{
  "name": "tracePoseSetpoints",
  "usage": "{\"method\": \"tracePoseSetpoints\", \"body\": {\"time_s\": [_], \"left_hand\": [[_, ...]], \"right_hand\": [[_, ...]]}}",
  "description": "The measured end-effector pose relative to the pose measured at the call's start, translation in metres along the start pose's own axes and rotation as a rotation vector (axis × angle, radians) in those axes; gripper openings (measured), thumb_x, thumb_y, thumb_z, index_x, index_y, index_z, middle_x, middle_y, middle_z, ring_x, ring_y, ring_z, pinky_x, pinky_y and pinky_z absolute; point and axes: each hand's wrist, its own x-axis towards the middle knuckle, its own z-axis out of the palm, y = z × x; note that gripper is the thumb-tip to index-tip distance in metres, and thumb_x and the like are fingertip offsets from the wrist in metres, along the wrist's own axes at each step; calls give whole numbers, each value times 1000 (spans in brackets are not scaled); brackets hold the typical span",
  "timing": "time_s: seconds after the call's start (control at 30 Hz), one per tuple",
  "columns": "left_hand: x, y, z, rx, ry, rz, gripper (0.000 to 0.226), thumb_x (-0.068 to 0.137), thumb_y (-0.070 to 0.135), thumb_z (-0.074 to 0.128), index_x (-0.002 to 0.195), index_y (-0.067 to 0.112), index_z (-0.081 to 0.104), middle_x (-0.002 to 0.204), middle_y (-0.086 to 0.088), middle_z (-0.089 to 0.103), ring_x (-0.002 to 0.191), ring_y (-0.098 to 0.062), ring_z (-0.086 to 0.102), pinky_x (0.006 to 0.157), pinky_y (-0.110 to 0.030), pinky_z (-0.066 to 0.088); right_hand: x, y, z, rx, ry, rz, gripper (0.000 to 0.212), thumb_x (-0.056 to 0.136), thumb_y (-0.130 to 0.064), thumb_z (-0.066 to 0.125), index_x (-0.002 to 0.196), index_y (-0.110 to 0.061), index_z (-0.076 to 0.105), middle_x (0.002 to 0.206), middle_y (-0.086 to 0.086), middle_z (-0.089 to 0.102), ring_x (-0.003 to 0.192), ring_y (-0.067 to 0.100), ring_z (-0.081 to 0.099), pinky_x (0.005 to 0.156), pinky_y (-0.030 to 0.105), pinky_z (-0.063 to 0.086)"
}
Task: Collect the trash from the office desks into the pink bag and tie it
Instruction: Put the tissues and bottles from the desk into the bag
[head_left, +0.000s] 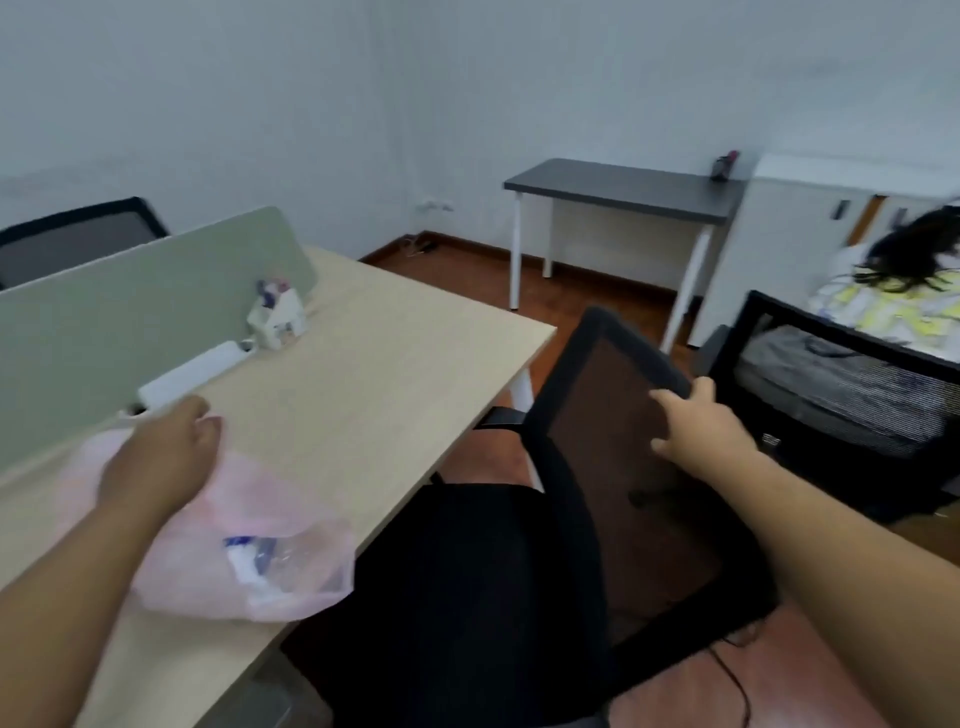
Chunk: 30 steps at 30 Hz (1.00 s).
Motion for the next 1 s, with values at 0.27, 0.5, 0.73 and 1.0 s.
{"method": "tracePoseSetpoints", "body": {"time_s": [0.27, 0.5, 0.73, 1.0], "left_hand": [[-29, 8, -34, 125, 9, -18, 20, 100, 29, 41, 107, 16, 55, 108, -23, 66, 96, -39, 62, 79, -40, 46], [-35, -2, -42, 112, 20, -63, 20, 100, 28, 36, 95, 14, 49, 80, -8, 58, 78, -35, 56, 65, -36, 42], [-33, -8, -41, 87, 38, -66, 20, 99, 27, 38, 95, 13, 51, 80, -11, 60, 76, -36, 56, 68, -38, 47], [-25, -18, -38, 99, 37, -39, 20, 100, 28, 38, 90, 13, 49, 76, -10, 57, 74, -36, 54, 62, -35, 39]], "right_hand": [[-7, -41, 7, -51, -32, -20, 73, 84, -46, 66, 146, -30, 31, 116, 10, 22, 68, 25, 61, 67, 38, 60], [4, -37, 11, 4, -40, 47, 72, 88, -43, 63, 150, -32, 27, 93, 7, 18, 68, 27, 47, 52, 35, 47], [24, -24, 13, -3, -15, 71, 62, 93, -36, 57, 149, -30, 33, 106, 16, 35, 82, 33, 41, 57, 37, 42], [4, -45, 7, 49, -53, 163, 63, 95, -35, 54, 152, -29, 26, 140, 21, 23, 114, 45, 49, 71, 44, 47]]}}
